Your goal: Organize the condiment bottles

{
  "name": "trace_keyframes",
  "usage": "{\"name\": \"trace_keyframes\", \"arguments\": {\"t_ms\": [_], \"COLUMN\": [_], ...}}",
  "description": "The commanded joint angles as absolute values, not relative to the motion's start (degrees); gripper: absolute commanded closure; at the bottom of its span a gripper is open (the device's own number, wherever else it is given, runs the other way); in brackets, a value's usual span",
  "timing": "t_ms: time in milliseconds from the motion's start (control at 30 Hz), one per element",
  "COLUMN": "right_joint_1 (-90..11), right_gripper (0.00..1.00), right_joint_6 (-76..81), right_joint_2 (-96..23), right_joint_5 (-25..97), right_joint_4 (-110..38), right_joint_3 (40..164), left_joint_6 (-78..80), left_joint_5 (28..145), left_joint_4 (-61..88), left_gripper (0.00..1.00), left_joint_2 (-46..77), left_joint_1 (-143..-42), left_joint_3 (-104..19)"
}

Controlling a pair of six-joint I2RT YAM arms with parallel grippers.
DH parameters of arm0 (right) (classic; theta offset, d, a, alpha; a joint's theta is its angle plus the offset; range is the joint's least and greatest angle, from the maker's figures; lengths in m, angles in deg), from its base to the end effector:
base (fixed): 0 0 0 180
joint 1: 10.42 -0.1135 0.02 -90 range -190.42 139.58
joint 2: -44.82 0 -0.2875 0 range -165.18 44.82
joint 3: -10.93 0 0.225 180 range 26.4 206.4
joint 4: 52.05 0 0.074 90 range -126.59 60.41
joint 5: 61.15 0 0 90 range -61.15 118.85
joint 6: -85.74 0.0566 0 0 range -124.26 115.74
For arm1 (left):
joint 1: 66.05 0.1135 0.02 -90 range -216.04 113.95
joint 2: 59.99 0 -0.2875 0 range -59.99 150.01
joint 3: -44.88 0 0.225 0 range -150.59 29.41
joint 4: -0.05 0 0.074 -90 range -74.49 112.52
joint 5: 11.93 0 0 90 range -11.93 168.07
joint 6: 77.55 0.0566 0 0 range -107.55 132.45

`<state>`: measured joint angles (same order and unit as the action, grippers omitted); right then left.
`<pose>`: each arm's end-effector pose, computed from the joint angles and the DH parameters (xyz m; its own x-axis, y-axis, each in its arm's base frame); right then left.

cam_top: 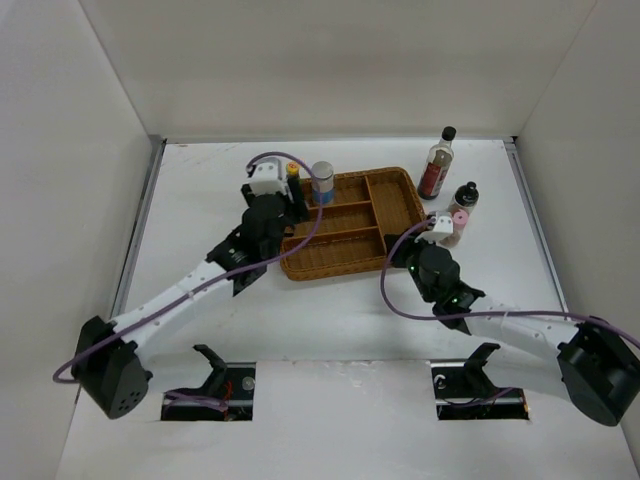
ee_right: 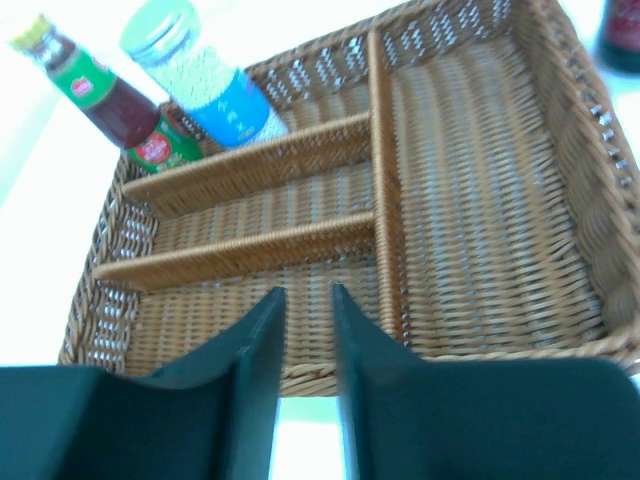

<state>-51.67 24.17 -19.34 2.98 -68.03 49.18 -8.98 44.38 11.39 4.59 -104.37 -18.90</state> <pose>0.1818 0.1266 0.2524 -0.2426 0.3570 -0.9020 -0.1758 0.8982 0.4028 0.2077 -0.1242 0.3446 -0.1866 -0.2400 -0.9527 0.0239 0.9683 -0.2486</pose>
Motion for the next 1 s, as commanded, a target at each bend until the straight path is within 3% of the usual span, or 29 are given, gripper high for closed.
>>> {"name": "trace_keyframes", "arguments": {"t_ms": [0, 233, 533, 967], "right_joint_1": [-51.6, -51.9, -51.7, -51.2], "right_gripper": [0.72, 0.63, 0.60, 0.57], "right_joint_6": [23.8, 22.5, 23.3, 23.6], "right_joint_2": [-15.9, -10.6, -10.7, -11.6], "right_joint_5": [-1.4, -6.7, -5.3, -4.2], "right_joint_4": [-69.4, -67.4, -67.8, -68.7], "right_joint_3": [48.9, 47.7, 47.2, 47.1], "left_joint_6": [-7.4, -5.7, -3.8, -3.0], "left_joint_5": [46.5, 52.0, 54.1, 53.1], "left_joint_4": [2.3, -0.8, 1.3, 0.0], "left_gripper": [0.66, 0.67, 0.68, 0.65], "left_joint_2": [11.3, 31.0, 52.1, 60.2], "left_joint_1": [-108.0, -109.2, -107.3, -106.3], "left_joint_3": [-27.0, -44.1, -65.2, -67.4]}}
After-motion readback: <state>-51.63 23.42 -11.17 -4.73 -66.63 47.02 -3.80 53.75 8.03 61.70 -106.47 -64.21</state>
